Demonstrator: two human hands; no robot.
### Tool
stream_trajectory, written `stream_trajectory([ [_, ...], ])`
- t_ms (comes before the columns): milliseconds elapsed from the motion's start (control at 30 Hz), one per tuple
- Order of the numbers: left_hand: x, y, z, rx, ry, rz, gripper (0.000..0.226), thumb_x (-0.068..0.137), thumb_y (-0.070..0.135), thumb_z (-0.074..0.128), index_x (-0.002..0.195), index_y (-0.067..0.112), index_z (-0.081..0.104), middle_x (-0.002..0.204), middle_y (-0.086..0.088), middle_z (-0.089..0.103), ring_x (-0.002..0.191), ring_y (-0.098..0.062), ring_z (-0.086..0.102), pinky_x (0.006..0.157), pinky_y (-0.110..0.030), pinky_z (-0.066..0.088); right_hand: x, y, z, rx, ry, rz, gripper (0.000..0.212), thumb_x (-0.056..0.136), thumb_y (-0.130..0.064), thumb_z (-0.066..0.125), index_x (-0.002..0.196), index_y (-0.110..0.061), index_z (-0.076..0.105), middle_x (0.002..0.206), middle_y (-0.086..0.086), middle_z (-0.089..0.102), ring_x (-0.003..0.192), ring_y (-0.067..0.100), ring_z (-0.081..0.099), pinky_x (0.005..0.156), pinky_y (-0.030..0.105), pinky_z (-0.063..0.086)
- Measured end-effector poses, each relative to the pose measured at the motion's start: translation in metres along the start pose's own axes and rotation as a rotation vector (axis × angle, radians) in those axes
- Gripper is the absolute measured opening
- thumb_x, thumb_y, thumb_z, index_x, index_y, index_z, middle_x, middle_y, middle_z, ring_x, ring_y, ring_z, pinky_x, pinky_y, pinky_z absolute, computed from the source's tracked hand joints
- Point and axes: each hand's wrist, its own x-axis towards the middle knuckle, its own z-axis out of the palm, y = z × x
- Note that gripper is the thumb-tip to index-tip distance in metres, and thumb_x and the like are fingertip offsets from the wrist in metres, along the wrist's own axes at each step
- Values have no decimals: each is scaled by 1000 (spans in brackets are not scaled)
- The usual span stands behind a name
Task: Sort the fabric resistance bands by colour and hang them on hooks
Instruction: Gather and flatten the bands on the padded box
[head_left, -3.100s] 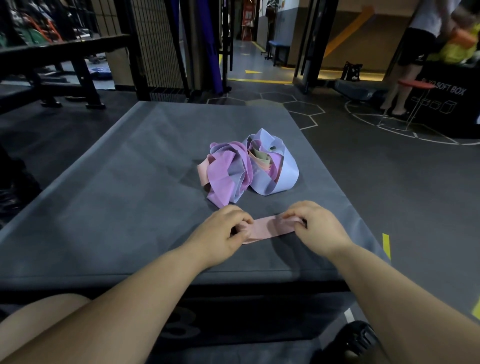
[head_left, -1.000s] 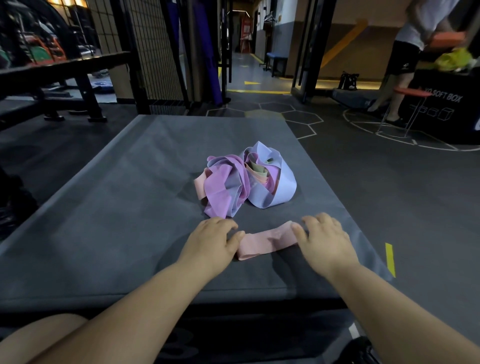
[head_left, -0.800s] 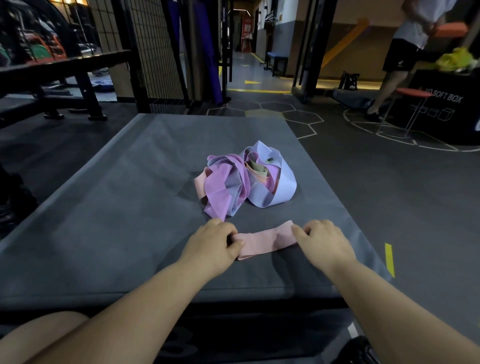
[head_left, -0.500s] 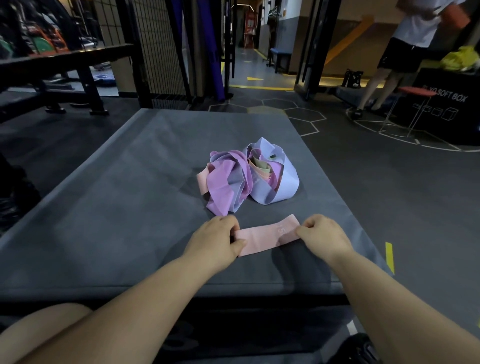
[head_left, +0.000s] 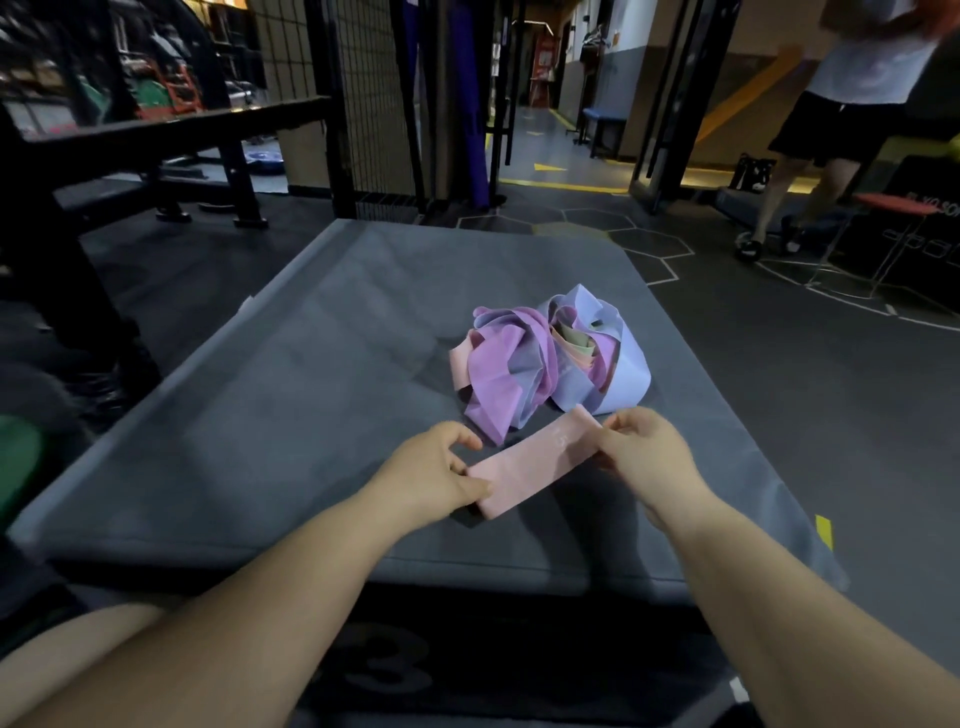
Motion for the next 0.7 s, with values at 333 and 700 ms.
stream_trajectory([
  [333,-27,-60,-56,70,141,-191,9,75,26,69,70,28,62,76,10,68,77,-13,64,72,-27,50,-10,-46,88,-99,-123,-138,10,85,-19,67,79,-16,60,65,-2,70,72,25,69,81,48,58],
  [700,-57,-112,-118,157,250,-316,9,76,36,69,70,31,66,73,16,64,77,-4,60,60,-20,39,-3,-99,206,-342,-254,-363,9,86,-26,66,93,-21,62,96,1,70,95,23,65,80,27,46],
])
